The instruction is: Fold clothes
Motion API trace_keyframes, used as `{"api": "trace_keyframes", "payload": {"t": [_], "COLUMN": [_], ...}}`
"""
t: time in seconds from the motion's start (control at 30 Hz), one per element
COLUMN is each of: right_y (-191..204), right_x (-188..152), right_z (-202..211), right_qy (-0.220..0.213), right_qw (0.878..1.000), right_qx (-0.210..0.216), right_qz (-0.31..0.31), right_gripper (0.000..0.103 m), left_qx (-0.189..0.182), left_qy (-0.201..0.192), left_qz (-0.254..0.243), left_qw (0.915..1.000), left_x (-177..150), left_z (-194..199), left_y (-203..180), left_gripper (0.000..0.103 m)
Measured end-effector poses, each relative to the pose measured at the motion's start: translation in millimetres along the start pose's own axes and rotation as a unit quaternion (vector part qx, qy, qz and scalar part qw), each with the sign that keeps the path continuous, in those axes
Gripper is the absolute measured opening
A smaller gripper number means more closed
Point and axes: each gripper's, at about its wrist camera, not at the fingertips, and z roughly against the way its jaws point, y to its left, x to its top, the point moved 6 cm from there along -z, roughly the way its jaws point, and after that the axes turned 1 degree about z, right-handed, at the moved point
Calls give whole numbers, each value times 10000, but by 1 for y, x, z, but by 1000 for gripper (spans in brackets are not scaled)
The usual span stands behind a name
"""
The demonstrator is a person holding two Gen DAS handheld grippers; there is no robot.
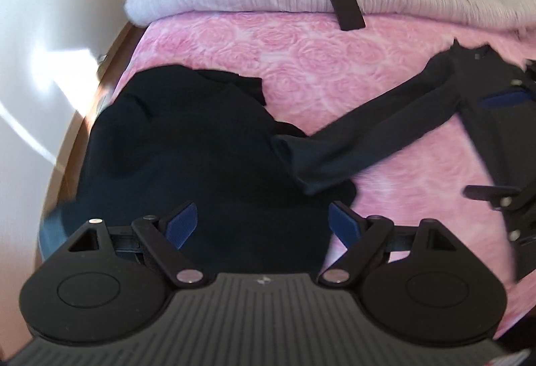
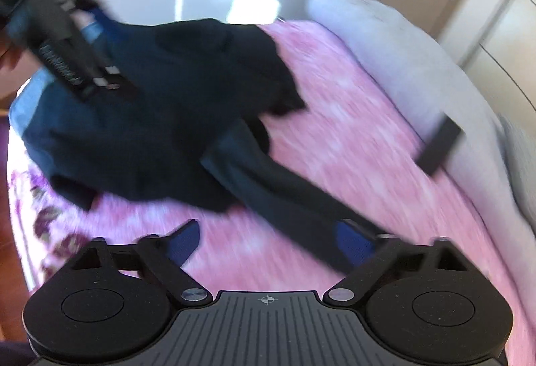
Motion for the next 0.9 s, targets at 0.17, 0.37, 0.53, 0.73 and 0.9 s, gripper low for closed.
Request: {"api": "trace_keyframes", "payload": {"t": [0.17, 0.37, 0.53, 0.73, 0.9], "right_y": [32, 58, 67, 31, -1], "right_x": [20, 24, 18, 34, 49], "right_z": [-90, -161, -188, -168, -128], "right_qy": [-2, 91, 22, -323, -648], "right_qw": [9982, 9893, 9757, 9877, 9930], "right_qx": [-48, -126, -240, -218, -157], "right_qz": [602, 1452, 2179, 1513, 971], "right_gripper": [54, 53, 33, 8, 7], "left_qx": [19, -178, -234, -286, -606], "left_qy": [-248, -243, -212, -272, -555], "left_qz": [-702, -634, -935, -1803, -2747], "left_qw": [9972, 9975, 9951, 9828, 9580], "left_x": [14, 14, 11, 5, 15], "left_z": [-43, -80, -98, -104, -121], "left_y": [24, 31, 30, 19, -6], "left_gripper": [83, 83, 83, 83, 83]}}
